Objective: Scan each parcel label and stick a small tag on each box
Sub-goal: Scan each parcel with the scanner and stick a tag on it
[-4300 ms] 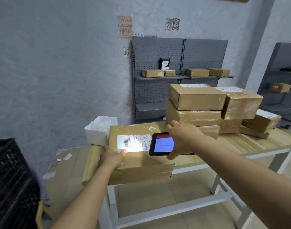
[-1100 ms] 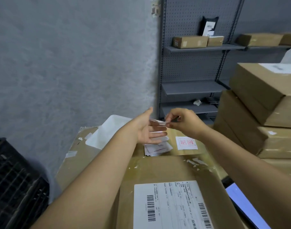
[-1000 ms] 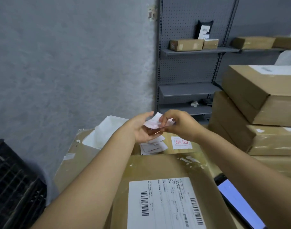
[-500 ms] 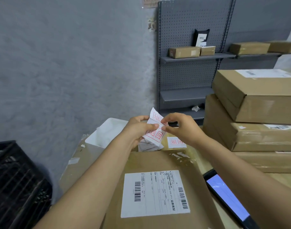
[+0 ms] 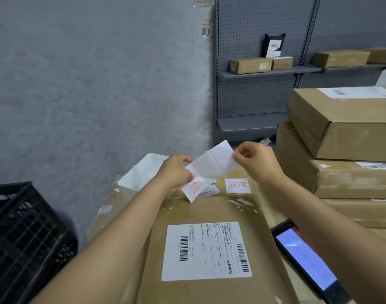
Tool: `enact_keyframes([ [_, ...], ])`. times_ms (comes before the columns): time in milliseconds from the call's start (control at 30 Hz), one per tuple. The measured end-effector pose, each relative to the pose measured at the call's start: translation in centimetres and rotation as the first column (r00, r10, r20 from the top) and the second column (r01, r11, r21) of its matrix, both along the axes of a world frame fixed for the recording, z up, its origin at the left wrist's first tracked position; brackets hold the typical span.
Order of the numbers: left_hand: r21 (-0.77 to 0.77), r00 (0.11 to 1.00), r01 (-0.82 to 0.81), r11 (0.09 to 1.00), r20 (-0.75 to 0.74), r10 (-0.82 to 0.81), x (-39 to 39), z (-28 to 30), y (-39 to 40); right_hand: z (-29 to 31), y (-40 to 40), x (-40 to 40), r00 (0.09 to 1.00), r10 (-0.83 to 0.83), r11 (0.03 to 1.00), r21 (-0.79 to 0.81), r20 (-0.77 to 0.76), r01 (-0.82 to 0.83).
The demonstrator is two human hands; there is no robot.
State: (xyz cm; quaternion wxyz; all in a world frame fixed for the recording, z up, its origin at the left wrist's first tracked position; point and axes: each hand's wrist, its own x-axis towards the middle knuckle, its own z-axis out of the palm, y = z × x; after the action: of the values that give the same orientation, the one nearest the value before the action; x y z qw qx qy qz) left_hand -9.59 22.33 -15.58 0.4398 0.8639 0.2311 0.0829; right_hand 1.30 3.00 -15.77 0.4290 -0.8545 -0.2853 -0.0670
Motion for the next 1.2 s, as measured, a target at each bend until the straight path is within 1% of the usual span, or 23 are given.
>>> enact_keyframes([
  [100,0.07,0.995,-0.077,0.995,-0.054,0.08,1.1,-1.2,0.9,-0.1,-1.5,1.4,0.994,-0.106,0.994,0.012,0.015,0.106],
  [200,0.135,0.991,-0.08,0.988,-0.094,0.093,2.8,-2.1,1.0,-0.3,-2.8,2.0,0.987,-0.161,0.987,0.015,0.026,0.161],
  [300,0.151,0.986,-0.05,0.987,-0.148,0.073,4.3,-2.6,1.0,-0.7,-3.4,2.0,0.992,-0.128,0.992,-0.024,0.008,0.128],
  [400,0.181,0.971,0.048,0.982,-0.239,-0.003,5.0,-2.9,1.0,-1.1,-3.5,1.6,0.997,-0.076,0.995,-0.064,0.012,0.077],
  [433,0.215,0.967,0.083,0.973,-0.253,-0.026,5.1,-2.9,0.9,-1.2,-3.4,1.5,0.998,-0.055,0.996,-0.074,0.015,0.056],
  [467,0.264,0.97,0.106,0.959,-0.24,-0.041,5.1,-2.6,0.8,-1.3,-3.3,1.3,0.999,-0.033,0.996,-0.08,0.018,0.034],
  [533,0.333,0.987,0.102,0.938,-0.153,-0.053,5.1,-1.8,0.4,-1.2,-2.9,1.0,0.999,0.007,0.996,-0.085,0.053,-0.003],
  [567,0.29,0.992,0.085,0.953,-0.116,-0.053,5.0,-1.1,-0.1,-1.1,-2.7,0.8,0.995,0.027,0.996,-0.09,0.093,-0.018],
  [600,0.165,0.994,0.068,0.984,-0.091,-0.053,4.9,-0.3,-0.7,-1.0,-2.5,0.6,0.989,0.05,0.995,-0.098,0.139,-0.037],
  [633,-0.034,0.995,0.047,0.998,-0.086,-0.05,4.8,0.4,-1.3,-0.7,-2.3,0.3,0.979,0.08,0.992,-0.109,0.185,-0.061],
  [667,-0.261,0.995,0.025,0.965,-0.091,-0.05,4.7,1.2,-2.0,-0.5,-2.0,-0.1,0.965,0.119,0.988,-0.125,0.233,-0.091],
  [700,-0.432,0.995,0.003,0.902,-0.092,-0.047,4.4,2.0,-2.5,-0.4,-1.7,-0.4,0.945,0.168,0.98,-0.151,0.281,-0.129],
  [733,-0.527,0.995,-0.008,0.85,-0.088,-0.045,4.2,2.6,-2.8,-0.3,-1.3,-0.8,0.922,0.22,0.968,-0.184,0.319,-0.168],
  [767,-0.567,0.997,-0.012,0.824,-0.074,-0.037,3.9,2.8,-3.0,-0.3,-1.0,-1.1,0.901,0.269,0.954,-0.22,0.339,-0.202],
  [800,-0.574,0.998,-0.012,0.818,-0.053,-0.023,3.5,3.0,-3.1,-0.3,-0.8,-1.4,0.888,0.308,0.94,-0.253,0.342,-0.228],
  [867,-0.53,0.999,-0.033,0.847,-0.019,0.027,2.8,2.9,-3.1,-0.4,-0.5,-2.0,0.896,0.347,0.92,-0.286,0.276,-0.268],
  [933,-0.509,0.997,-0.062,0.859,0.012,0.079,2.0,2.4,-2.7,-0.6,-0.5,-2.5,0.934,0.32,0.928,-0.249,0.157,-0.277],
  [1000,-0.54,0.995,-0.068,0.839,0.029,0.099,1.1,1.9,-2.2,-0.8,-0.4,-2.7,0.977,0.198,0.97,-0.157,0.073,-0.185],
  [1067,-0.584,0.995,-0.059,0.81,0.029,0.094,0.0,1.5,-1.8,-1.0,-0.2,-2.6,0.993,0.087,0.989,-0.115,-0.083,-0.096],
  [1133,-0.604,0.995,-0.068,0.794,0.018,0.099,-0.9,1.1,-1.5,-1.3,-0.1,-2.7,0.948,0.105,0.987,-0.088,-0.299,-0.137],
  [1167,-0.604,0.994,-0.079,0.793,0.011,0.107,-1.2,0.8,-1.4,-1.4,0.0,-2.9,0.919,0.131,0.985,-0.053,-0.372,-0.162],
  [1200,-0.604,0.993,-0.092,0.792,0.001,0.116,-1.6,0.6,-1.3,-1.4,0.0,-3.1,0.901,0.146,0.985,-0.02,-0.408,-0.169],
])
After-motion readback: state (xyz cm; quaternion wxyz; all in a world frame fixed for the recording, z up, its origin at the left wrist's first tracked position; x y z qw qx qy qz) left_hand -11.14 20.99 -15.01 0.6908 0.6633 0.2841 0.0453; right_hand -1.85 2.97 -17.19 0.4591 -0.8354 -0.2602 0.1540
